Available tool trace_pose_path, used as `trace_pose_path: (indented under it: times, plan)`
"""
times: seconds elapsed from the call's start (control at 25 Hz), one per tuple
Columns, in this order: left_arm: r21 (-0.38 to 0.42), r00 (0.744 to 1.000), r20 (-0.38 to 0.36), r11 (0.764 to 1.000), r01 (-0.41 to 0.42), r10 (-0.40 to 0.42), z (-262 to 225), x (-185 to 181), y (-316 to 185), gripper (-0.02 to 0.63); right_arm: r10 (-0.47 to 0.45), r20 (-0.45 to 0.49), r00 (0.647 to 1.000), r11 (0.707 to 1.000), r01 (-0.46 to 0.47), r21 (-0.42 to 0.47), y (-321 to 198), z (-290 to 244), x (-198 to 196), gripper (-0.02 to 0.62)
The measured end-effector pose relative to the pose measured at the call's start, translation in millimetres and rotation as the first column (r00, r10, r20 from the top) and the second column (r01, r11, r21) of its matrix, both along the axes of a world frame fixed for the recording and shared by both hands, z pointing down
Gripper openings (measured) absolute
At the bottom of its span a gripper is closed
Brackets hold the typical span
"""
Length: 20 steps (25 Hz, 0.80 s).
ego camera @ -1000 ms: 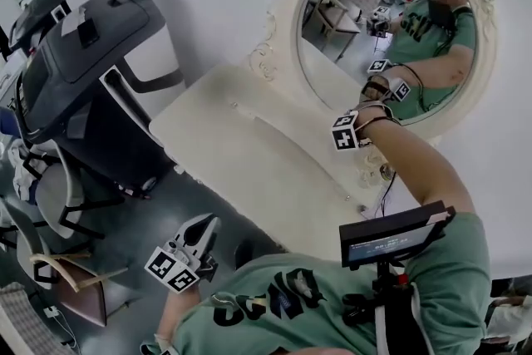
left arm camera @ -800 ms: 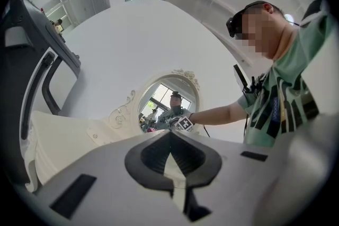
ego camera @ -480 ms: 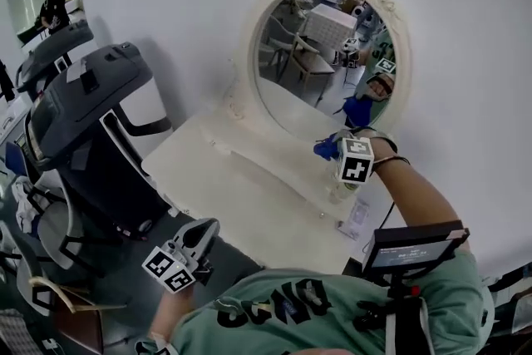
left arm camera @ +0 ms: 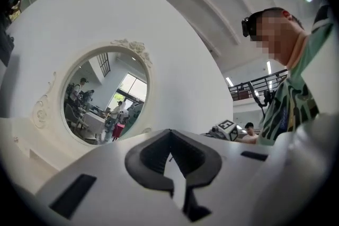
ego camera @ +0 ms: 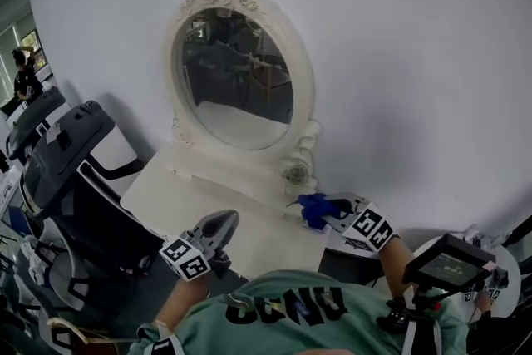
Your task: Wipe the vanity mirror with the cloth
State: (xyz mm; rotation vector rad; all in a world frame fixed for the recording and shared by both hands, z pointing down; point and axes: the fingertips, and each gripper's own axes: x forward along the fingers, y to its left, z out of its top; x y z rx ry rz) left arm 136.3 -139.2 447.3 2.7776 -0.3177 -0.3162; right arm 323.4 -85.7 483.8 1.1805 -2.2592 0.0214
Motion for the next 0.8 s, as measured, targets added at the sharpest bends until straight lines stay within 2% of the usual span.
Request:
trace_pose_path:
  times: [0.08, 0.16, 0.24, 0.32, 0.4, 0.8]
  plan:
    - [-0.016, 1.0, 0.016, 1.0, -0.014, 0.014, 1.7, 25.0, 5.1, 0.006, 0.079, 0.18, 0.981, 0.996, -0.086, 0.03, 23.3, -2.6, 15.0, 0.071]
    - [-0.027, 0.998, 0.038, 0.999, -0.043, 0.044, 6.1, 48.1, 10.5, 0.006, 0.151, 0.334, 0.93, 0.984, -0.174, 0.041, 39.1, 1.2, 28.7, 0.071]
    - [-0.03, 0.994, 0.067, 0.996, -0.087, 0.089, 12.1, 67.9, 18.3, 0.006, 0.211, 0.425, 0.88, 0.969, -0.247, 0.031, 48.4, 13.6, 40.5, 0.071]
    - [-0.027, 0.987, 0.097, 0.991, -0.128, 0.13, 17.1, 82.4, 25.1, 0.006, 0.254, 0.455, 0.854, 0.956, -0.293, 0.015, 50.2, 26.8, 51.0, 0.071]
    - [-0.021, 0.981, 0.119, 0.988, -0.153, 0.155, 19.9, 90.2, 27.5, 0.006, 0.274, 0.457, 0.846, 0.949, -0.315, 0.015, 48.2, 32.4, 57.6, 0.071]
    - [-0.039, 0.972, 0.152, 0.983, -0.177, 0.181, 27.4, 94.9, 30.3, 0.006, 0.264, 0.43, 0.863, 0.951, -0.308, 0.035, 48.1, 36.0, 52.3, 0.069]
